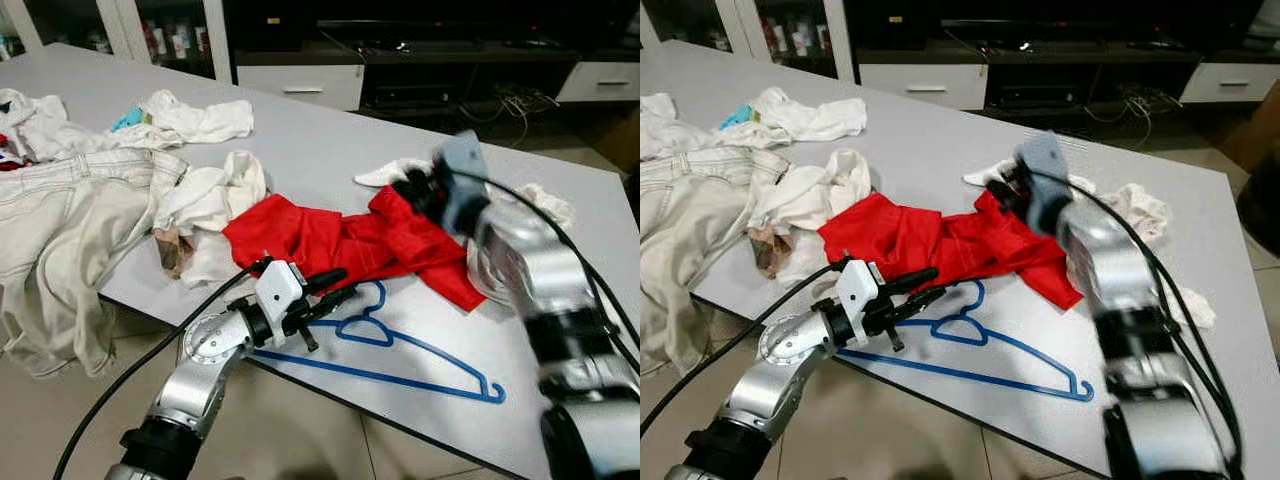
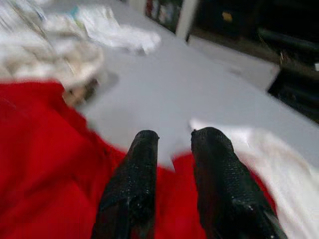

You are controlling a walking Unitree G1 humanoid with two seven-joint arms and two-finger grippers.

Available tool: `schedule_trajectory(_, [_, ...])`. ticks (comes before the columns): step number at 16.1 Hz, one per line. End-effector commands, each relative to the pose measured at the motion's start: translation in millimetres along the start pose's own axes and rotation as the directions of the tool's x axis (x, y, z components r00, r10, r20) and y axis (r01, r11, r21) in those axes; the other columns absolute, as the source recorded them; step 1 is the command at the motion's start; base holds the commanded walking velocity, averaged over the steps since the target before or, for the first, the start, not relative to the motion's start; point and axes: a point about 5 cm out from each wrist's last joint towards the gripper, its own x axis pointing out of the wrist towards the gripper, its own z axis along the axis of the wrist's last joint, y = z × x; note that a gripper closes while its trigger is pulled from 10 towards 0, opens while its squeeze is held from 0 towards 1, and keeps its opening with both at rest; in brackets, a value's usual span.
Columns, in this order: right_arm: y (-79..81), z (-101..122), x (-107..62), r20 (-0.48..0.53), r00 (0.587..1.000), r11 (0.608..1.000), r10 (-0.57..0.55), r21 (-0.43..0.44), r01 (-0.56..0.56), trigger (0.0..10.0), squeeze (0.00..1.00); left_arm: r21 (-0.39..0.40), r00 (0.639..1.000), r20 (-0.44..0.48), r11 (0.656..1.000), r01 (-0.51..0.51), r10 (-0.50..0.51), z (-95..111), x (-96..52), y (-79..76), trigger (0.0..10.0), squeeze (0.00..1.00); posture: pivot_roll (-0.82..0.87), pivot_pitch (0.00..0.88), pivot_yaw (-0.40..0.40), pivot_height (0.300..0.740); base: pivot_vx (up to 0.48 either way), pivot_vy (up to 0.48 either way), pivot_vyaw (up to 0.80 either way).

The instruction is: Hang hanger

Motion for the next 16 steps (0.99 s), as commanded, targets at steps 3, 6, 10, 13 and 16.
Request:
schedule_trajectory(3, [-0.9,-14.8,-9.2,-0.042,0.999,0.999,-0.031,-0.008,0.031,10.0,1.00,0.018,1.000,-0.005,1.000,0.009,-0.009,1.5,0.3,2.9,10.0,0.00,-0.06,0.000,-0.012,0.740,0.000,0.000,0.00])
schedule_trajectory(6, [2.0,-27.6,-22.5,-0.061,0.998,0.970,0.017,-0.241,-0.031,10.0,1.00,-0.032,0.999,-0.009,0.999,-0.036,0.035,1.9,-8.2,13.0,10.0,0.00,-0.05,0.000,-0.012,0.740,0.000,0.000,0.00])
schedule_trajectory(10, [8.1,-25.1,-35.6,-0.046,0.993,0.918,0.108,-0.380,-0.117,10.0,0.00,-0.133,0.994,0.012,0.985,-0.105,0.108,2.6,-14.2,23.0,10.0,0.00,-0.05,0.000,-0.009,0.740,0.000,0.000,0.00])
schedule_trajectory(13, [20.2,-30.5,-43.0,-0.104,0.973,0.822,0.205,-0.522,-0.229,10.0,0.00,-0.187,0.992,0.013,0.975,-0.117,0.122,1.7,-13.8,25.1,10.0,0.00,-0.05,0.000,-0.006,0.740,0.000,0.000,0.00])
schedule_trajectory(16, [26.7,-41.3,-37.4,-0.157,0.968,0.822,0.197,-0.511,-0.250,10.0,0.00,-0.188,0.992,0.011,0.975,-0.117,0.122,1.4,-12.1,24.5,10.0,0.00,-0.05,0.000,-0.010,0.740,0.000,0.000,0.00])
